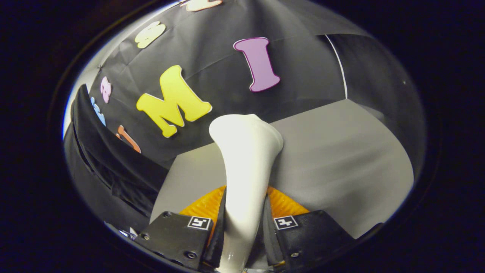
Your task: Iron the clothes twice with a garment steamer, once on the left side and once on the right side.
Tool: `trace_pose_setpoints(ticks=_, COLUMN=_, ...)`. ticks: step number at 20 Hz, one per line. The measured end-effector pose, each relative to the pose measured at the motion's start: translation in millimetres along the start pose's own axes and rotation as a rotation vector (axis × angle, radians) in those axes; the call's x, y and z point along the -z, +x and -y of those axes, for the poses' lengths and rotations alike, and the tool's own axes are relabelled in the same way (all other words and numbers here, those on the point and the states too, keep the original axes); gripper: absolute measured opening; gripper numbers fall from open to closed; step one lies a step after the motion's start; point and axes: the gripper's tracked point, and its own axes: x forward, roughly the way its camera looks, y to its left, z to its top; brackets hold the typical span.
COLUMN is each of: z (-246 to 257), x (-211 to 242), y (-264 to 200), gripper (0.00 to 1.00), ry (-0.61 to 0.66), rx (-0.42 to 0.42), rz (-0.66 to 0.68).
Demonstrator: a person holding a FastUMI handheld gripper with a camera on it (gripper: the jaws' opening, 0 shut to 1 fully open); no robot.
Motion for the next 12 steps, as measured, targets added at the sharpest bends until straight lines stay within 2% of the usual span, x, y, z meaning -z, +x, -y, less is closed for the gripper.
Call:
trace_pose_setpoints(ticks=3, z=-9.8, x=-4.7, y=-12.7, gripper=0.43, ry=-0.030, rx=-0.040, rz=0.049)
trace_pose_setpoints(ticks=12, z=-54.5, x=11.5, y=-68.7, gripper=0.40, ry=-0.133, rx=-0.111, rz=0.155)
